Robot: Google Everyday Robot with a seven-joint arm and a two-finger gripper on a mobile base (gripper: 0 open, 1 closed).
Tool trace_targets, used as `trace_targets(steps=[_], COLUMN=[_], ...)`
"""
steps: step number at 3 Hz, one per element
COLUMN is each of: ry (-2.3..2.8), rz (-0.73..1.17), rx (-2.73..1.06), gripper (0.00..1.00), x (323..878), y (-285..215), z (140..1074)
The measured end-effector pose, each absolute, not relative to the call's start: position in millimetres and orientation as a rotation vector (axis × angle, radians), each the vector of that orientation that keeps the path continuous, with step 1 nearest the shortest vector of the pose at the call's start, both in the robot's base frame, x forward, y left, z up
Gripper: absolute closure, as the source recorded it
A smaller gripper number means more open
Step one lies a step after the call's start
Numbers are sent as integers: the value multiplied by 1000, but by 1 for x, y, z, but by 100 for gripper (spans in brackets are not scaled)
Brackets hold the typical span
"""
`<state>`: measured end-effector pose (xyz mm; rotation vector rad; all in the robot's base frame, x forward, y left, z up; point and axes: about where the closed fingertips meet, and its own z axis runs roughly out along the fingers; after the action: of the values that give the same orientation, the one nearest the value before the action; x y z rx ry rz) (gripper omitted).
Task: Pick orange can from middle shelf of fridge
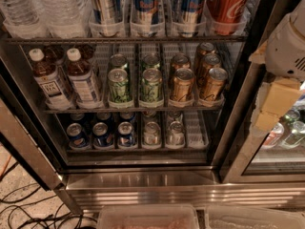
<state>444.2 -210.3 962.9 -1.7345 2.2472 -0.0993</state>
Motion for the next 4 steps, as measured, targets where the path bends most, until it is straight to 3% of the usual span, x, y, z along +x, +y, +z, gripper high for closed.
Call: trace_targets(steps=[2, 4], ry=[2218, 2104], rz=[-54, 223], rx=[-1643, -1380], gripper=[0, 0], x=[426, 420], y=[-188, -148], z=[942, 889])
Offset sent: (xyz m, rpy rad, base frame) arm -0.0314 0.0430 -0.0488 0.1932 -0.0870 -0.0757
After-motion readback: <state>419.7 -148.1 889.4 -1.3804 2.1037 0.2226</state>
